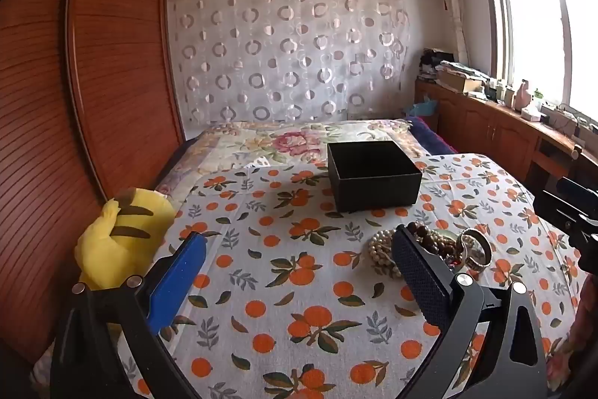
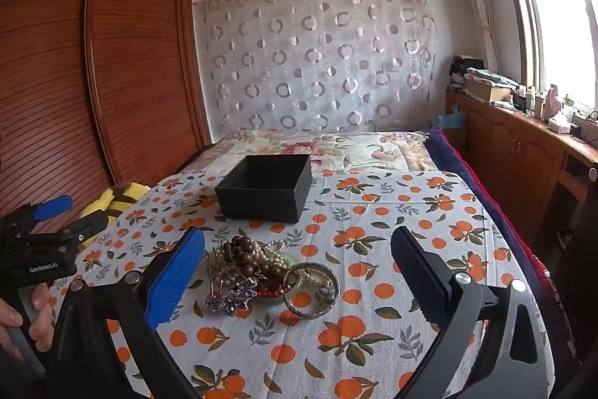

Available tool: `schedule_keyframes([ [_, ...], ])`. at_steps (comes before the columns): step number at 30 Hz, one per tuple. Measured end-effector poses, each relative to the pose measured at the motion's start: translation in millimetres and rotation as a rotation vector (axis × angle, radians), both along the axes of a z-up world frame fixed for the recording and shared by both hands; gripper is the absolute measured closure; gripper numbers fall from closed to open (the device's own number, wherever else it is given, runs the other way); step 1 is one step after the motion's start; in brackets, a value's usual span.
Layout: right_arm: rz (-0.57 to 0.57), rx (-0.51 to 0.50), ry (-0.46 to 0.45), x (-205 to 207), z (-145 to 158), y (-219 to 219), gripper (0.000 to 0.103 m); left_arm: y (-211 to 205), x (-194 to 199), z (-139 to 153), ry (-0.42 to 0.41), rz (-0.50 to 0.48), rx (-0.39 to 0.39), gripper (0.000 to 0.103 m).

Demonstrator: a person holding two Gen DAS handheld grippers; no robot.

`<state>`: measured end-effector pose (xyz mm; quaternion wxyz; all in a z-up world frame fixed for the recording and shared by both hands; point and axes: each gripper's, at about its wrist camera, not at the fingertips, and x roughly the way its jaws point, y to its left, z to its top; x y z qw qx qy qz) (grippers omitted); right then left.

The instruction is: Organize jewelry

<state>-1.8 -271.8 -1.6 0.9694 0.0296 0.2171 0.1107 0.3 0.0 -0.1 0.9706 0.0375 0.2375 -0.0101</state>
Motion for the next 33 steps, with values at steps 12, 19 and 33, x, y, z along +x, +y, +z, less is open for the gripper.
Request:
schedule_keyframes([
  [12, 0.001, -0.005, -0.001, -2, 1, 3, 0.002, 0, 1, 0, -0.002, 0.001, -0.006, 0.007],
  [19, 0.0, 0.007, 0.002, -1, 0, -1, 0.002, 1, 0, 0, -0.004, 0.001, -0.011, 0.007],
  [33, 0.0, 0.008, 0.002, -1, 1, -1, 0.002, 0, -5, 10, -0.029, -0.001, -0.022, 0.007],
])
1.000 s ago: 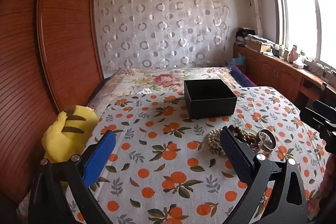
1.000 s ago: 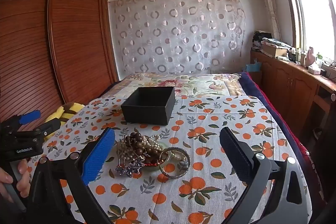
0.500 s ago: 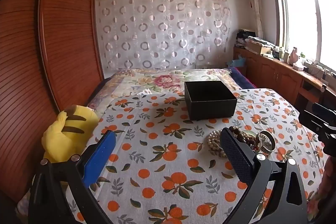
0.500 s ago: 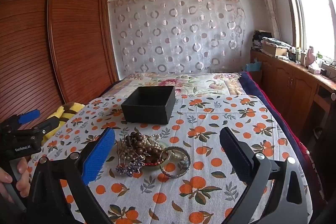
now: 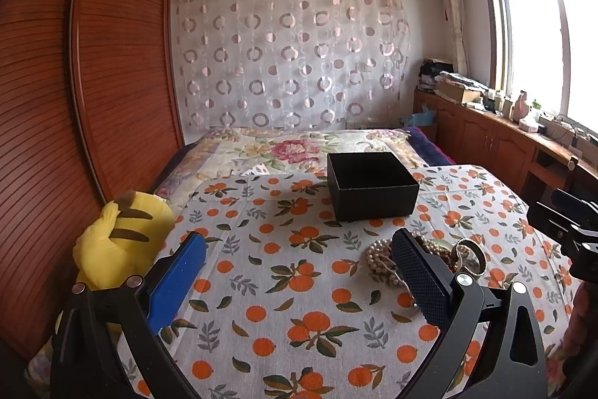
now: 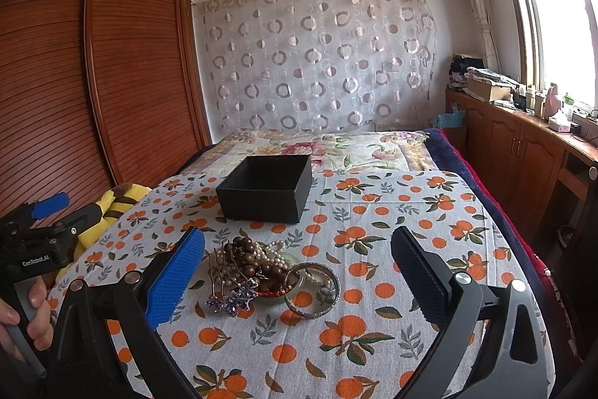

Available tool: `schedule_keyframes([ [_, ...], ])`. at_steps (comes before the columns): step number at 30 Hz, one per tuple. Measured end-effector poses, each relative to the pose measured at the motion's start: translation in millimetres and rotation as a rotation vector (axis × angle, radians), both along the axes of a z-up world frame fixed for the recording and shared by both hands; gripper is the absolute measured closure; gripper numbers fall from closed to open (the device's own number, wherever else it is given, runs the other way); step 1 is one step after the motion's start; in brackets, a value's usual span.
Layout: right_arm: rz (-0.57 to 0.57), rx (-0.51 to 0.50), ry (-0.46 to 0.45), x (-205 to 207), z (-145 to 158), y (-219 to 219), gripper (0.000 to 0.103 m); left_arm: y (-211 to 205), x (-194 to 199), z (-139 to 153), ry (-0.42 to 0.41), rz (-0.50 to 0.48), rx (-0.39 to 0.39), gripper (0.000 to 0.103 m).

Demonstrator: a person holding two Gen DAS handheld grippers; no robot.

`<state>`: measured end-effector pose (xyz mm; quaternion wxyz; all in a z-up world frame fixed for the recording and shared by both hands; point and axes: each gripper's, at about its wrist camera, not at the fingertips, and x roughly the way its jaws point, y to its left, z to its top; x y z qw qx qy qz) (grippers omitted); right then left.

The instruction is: Organize jewelry

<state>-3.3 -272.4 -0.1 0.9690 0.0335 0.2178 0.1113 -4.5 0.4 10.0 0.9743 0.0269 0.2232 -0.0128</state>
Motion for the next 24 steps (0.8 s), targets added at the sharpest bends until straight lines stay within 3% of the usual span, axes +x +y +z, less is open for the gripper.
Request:
schedule_keyframes([
  [24, 0.0, 0.0, -0.002, -0.8, 1.0, -0.5, 0.002, 1.1, -0.2, 0.5, -0.004, 0.0, -0.004, 0.007],
])
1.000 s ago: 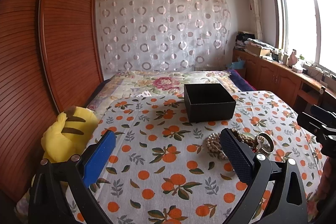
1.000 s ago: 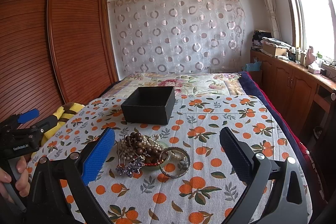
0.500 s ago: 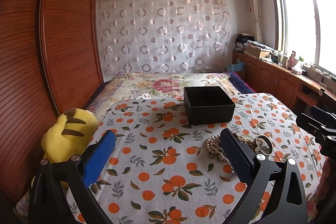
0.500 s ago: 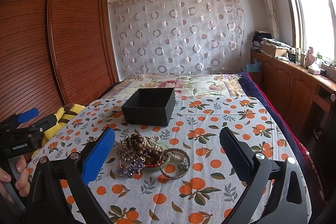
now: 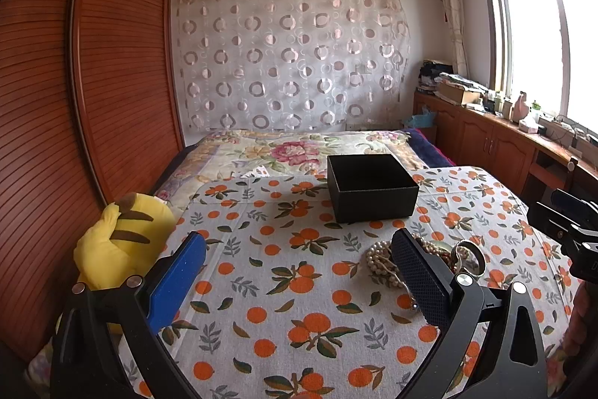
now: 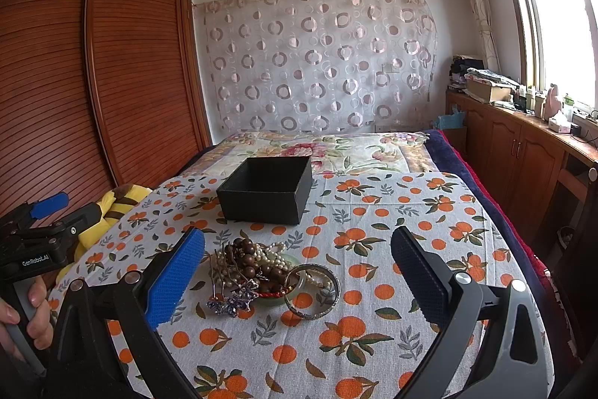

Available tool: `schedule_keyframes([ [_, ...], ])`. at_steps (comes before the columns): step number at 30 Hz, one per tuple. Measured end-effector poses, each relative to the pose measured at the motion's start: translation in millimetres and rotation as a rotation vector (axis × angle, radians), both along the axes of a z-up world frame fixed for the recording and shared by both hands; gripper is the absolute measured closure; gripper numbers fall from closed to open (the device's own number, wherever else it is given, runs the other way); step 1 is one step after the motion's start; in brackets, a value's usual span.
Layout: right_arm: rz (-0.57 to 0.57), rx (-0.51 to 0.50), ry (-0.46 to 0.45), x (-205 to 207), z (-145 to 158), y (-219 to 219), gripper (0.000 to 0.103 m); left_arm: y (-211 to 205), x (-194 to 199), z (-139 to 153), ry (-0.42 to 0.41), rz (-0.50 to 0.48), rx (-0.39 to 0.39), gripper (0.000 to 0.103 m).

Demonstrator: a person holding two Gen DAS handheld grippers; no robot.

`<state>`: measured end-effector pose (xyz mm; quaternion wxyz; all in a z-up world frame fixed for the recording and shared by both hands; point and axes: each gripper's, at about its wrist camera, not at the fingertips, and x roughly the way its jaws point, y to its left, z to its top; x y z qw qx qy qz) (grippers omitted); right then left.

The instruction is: Organize jewelry

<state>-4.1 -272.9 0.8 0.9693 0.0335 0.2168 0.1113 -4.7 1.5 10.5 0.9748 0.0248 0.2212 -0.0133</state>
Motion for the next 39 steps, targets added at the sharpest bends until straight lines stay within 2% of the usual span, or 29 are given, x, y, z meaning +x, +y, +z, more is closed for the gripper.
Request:
schedule_keyframes([
  [39, -0.001, -0.002, 0.001, -0.3, 0.3, 1.0, 0.002, -0.9, 0.2, -0.3, 0.011, -0.005, -0.002, 0.007],
])
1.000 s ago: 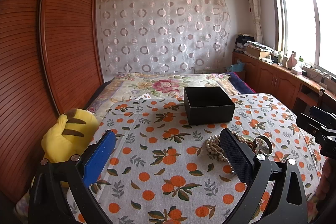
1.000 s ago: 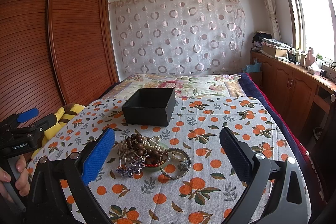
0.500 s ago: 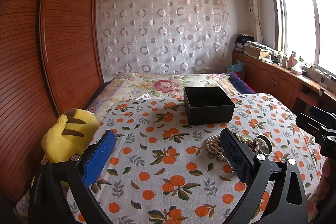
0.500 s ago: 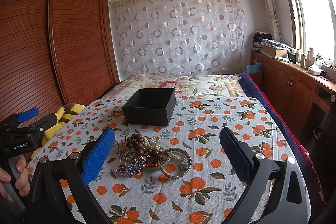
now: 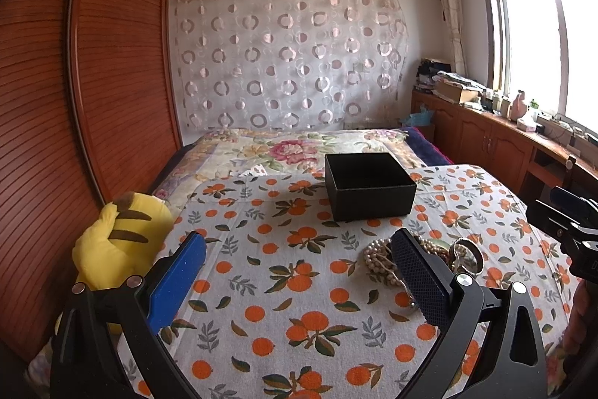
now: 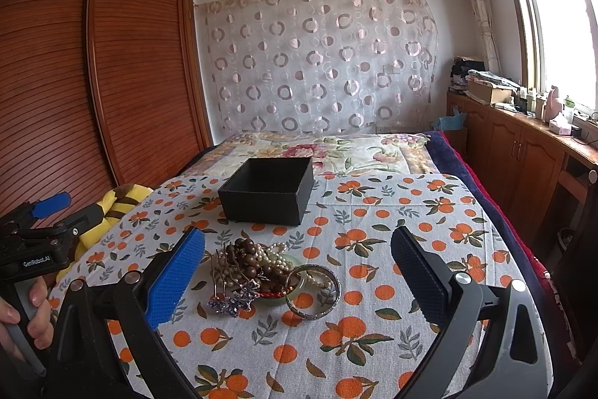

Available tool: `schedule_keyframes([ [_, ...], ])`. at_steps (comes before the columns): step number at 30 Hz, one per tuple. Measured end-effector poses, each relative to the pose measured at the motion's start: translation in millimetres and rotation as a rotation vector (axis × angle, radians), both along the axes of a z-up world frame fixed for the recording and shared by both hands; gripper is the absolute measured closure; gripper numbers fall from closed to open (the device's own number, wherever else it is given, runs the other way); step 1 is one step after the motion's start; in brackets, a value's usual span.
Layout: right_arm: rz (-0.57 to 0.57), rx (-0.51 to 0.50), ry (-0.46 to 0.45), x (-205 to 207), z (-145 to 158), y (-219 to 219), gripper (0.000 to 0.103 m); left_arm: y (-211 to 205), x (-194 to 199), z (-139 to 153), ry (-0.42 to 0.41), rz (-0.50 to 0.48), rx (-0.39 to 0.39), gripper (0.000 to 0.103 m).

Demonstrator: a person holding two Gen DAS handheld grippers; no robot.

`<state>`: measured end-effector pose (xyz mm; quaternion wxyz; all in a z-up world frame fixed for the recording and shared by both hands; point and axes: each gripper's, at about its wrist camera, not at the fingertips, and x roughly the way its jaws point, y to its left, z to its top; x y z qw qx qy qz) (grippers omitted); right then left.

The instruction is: Organize jewelry

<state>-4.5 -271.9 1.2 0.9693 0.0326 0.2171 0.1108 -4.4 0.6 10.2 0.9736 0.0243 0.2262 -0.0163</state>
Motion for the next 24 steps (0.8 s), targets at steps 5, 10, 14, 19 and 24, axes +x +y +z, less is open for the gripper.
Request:
schedule_keyframes([
  [5, -0.005, 0.002, 0.016, 5, -5, -2, 0.002, -5, 6, -8, 0.042, -0.018, -0.001, 0.007],
  [10, -0.011, -0.003, 0.038, 9, -13, -10, 0.002, -6, 14, -23, 0.091, -0.038, -0.011, 0.007],
  [14, 0.004, -0.014, 0.044, 13, -20, -14, 0.002, -9, 21, -38, 0.131, -0.059, -0.01, 0.007],
  [19, 0.037, -0.058, 0.078, 22, -32, -15, 0.009, -15, 27, -52, 0.174, -0.085, 0.003, 0.007],
  [24, 0.082, -0.086, 0.143, 34, -47, -18, 0.02, -20, 31, -63, 0.217, -0.109, 0.014, 0.007],
])
